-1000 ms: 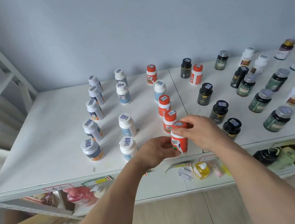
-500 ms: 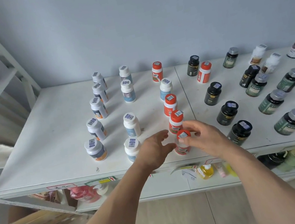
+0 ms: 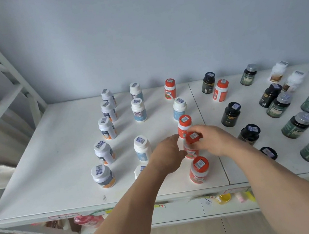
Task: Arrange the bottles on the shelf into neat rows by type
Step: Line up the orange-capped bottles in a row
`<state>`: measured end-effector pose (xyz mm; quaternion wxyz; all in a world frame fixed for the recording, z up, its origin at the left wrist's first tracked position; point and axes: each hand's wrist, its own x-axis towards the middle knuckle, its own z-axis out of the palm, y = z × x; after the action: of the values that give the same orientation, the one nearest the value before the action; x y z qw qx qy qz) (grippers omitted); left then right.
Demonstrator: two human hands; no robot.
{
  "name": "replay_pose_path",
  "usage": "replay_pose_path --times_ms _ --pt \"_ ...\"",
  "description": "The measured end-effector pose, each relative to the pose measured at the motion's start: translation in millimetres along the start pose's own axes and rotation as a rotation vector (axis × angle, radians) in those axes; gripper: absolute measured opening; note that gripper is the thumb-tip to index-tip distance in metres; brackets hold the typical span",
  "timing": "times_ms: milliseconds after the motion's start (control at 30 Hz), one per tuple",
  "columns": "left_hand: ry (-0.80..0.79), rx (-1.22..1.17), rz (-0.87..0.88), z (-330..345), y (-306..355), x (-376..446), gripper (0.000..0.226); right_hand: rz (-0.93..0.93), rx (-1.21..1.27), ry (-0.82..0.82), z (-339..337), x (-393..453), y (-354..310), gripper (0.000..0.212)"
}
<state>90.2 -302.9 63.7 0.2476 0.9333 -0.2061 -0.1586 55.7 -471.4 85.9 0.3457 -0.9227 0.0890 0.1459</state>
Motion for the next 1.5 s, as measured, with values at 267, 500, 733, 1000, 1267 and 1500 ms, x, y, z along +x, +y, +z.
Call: replay_pose_path --times_ms 267,500,733,1000,1267,1500 --pt "-0.256 -0.185 -0.041 -18 5 24 0.048 -0.076 0.041 0.038 -29 11 -3 0.06" --pt "-0.414 -0.504 -0.023 -35 1 35 0.037 -0.105 0.027 0.084 -44 17 -17 0.044" --pt "-0.475 -0.492 0.001 -45 -4 44 0.04 -0.072 0.028 0.08 -45 24 -26 0.046" --pt "-0.394 -0.202 0.075 -49 -6 47 0.04 -0.048 0.087 0.043 -39 21 -17 0.049" --pt "-0.3 0.076 0.173 -48 -5 42 0.062 0.029 0.127 -0.02 -10 15 -2 0.057" --pt "-0.279 0.072 0.169 -50 -10 47 0.061 0.048 0.132 -0.027 1 13 9 0.057"
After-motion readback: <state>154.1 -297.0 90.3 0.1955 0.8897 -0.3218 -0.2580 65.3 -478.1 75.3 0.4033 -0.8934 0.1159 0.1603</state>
